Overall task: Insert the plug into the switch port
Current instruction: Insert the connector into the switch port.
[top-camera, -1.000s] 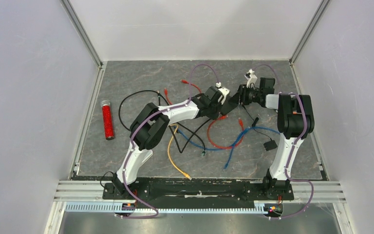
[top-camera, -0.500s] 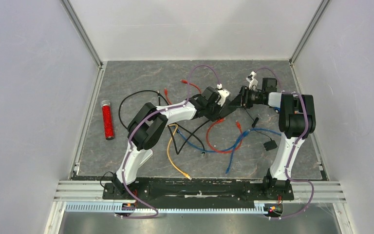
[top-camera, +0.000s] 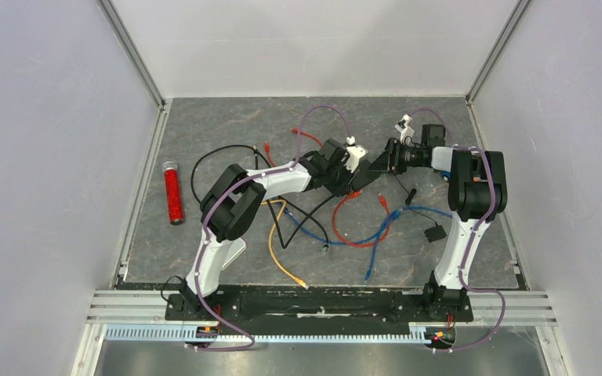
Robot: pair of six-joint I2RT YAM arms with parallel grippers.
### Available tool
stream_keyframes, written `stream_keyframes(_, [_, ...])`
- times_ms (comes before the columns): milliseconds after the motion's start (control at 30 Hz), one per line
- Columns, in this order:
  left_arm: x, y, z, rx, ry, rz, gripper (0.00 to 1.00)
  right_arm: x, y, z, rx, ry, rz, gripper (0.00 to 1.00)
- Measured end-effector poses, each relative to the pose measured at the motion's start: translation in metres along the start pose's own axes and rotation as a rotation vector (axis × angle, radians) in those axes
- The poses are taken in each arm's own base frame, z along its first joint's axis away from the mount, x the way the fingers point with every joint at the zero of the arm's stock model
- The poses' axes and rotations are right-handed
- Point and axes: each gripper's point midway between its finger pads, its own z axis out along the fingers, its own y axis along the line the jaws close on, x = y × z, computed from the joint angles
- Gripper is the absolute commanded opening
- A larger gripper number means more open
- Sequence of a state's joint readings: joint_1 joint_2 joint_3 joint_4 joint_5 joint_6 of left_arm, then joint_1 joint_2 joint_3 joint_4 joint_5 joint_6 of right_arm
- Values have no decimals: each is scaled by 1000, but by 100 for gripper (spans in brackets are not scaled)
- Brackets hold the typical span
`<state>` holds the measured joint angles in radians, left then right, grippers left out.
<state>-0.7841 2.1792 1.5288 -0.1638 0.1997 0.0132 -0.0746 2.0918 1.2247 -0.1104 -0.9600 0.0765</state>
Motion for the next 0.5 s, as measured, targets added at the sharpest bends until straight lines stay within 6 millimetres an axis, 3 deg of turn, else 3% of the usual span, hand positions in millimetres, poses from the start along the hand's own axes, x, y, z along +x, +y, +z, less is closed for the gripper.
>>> stream_keyframes(233, [6,3,-6,11,5,-12,24,0,1,1,-5,10,-2,52])
stream_keyframes(433, [7,2,-6,22,6,-15,4,-2,1,4,-8,15,-17,47])
stream_keyframes(500, [7,2,-6,26,5,-15,2,-2,0,5,-5,16,-20,45])
